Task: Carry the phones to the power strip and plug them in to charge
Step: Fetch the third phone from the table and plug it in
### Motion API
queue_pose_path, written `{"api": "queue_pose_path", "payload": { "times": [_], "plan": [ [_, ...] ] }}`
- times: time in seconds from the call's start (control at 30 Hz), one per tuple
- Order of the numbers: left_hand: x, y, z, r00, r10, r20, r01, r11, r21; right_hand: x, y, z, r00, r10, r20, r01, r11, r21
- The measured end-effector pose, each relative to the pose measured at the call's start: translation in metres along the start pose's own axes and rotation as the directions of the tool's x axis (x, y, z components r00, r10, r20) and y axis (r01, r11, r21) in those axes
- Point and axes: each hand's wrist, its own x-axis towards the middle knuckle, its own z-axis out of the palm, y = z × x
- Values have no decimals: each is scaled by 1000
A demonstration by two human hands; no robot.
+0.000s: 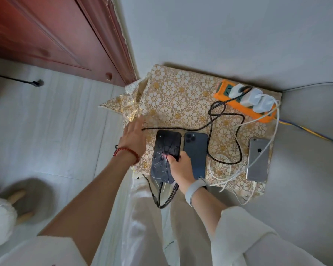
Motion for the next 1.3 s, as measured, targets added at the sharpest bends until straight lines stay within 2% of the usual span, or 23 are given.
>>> {"api": "queue_pose_path", "payload": {
  "times": [0.03, 0.1, 0.2, 0.3, 0.43, 0.53, 0.67, 0.73, 0.83, 0.93, 1.03, 1.3],
  "plan": [
    [8, -2, -1, 998, -56, 15, 57, 997, -57, 4, -1, 4, 999, -2, -34, 2, 1000, 3],
    [16, -6, -2, 995, -100, 25, 100, 995, 19, 7, -2, 9, 997, -27, -72, 22, 998, -59],
    [21, -12, -6, 990, -104, -95, 116, 984, 133, 7, -1, 13, 989, -87, -118, 57, 970, -237],
    [27, -18, -10, 968, -140, -211, 140, 990, -12, 7, 0, 14, 971, -168, -171, 113, 951, -289],
    [34, -21, -21, 932, -244, -269, 198, 962, -189, 8, -5, 14, 964, -207, -164, 146, 935, -323],
    [41, -24, -30, 899, -310, -308, 238, 939, -249, 10, -13, 18, 966, -199, -166, 135, 933, -334],
    [39, -20, -26, 948, -235, -216, 180, 952, -249, 15, -22, 17, 968, -180, -176, 79, 880, -467],
    [27, -16, -19, 952, -177, -249, 119, 965, -232, 15, -25, 16, 970, -167, -174, 61, 868, -494],
    [-5, -14, 0, 945, -18, -328, -41, 984, -171, 10, -25, 17, 972, -139, -190, 32, 878, -478],
    [-37, -16, 24, 973, 96, -211, -115, 990, -77, 3, -20, 14, 977, -132, -166, 45, 894, -445],
    [-51, -20, 39, 993, 92, -80, -90, 995, 38, 0, -16, 12, 978, -167, -127, 98, 898, -429],
    [-49, -26, 37, 998, 61, 6, -61, 989, 133, -9, -7, 20, 987, -157, -27, 132, 900, -416]
  ]
}}
